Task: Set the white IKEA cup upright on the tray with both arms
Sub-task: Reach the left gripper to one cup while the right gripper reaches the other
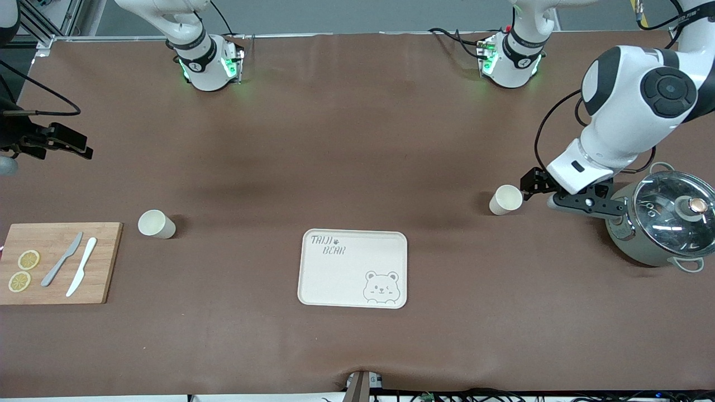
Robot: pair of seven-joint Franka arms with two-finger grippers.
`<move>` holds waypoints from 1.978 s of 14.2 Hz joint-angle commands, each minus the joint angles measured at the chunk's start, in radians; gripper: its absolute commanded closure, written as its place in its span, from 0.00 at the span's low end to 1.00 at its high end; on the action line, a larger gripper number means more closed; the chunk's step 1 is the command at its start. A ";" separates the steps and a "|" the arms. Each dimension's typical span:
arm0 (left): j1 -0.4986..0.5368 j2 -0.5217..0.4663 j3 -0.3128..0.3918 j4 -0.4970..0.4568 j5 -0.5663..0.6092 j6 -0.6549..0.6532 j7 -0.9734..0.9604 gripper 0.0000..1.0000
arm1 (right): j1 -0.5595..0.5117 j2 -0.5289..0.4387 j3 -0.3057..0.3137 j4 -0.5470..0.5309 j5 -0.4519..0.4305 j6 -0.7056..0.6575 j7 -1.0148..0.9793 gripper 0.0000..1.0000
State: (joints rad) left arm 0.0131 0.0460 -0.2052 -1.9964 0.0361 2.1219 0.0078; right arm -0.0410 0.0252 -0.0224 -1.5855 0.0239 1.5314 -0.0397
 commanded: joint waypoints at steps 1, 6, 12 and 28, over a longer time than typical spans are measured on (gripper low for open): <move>0.016 -0.057 -0.003 -0.160 -0.009 0.100 0.055 0.00 | -0.019 0.045 0.009 0.042 0.005 -0.008 0.004 0.00; 0.128 0.020 -0.003 -0.228 -0.056 0.214 0.242 0.00 | -0.063 0.061 0.009 0.042 0.013 -0.005 0.000 0.00; 0.131 0.097 -0.003 -0.242 -0.068 0.303 0.247 0.00 | -0.069 0.165 0.009 0.045 0.004 0.036 -0.002 0.00; 0.122 0.167 -0.072 -0.392 -0.111 0.628 0.159 0.00 | -0.099 0.315 0.007 0.029 0.001 0.113 0.007 0.00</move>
State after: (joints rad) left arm 0.1321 0.2047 -0.2683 -2.3643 -0.0511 2.6952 0.1688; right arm -0.1225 0.3141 -0.0249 -1.5669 0.0227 1.6294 -0.0401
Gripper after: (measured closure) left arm 0.000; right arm 0.000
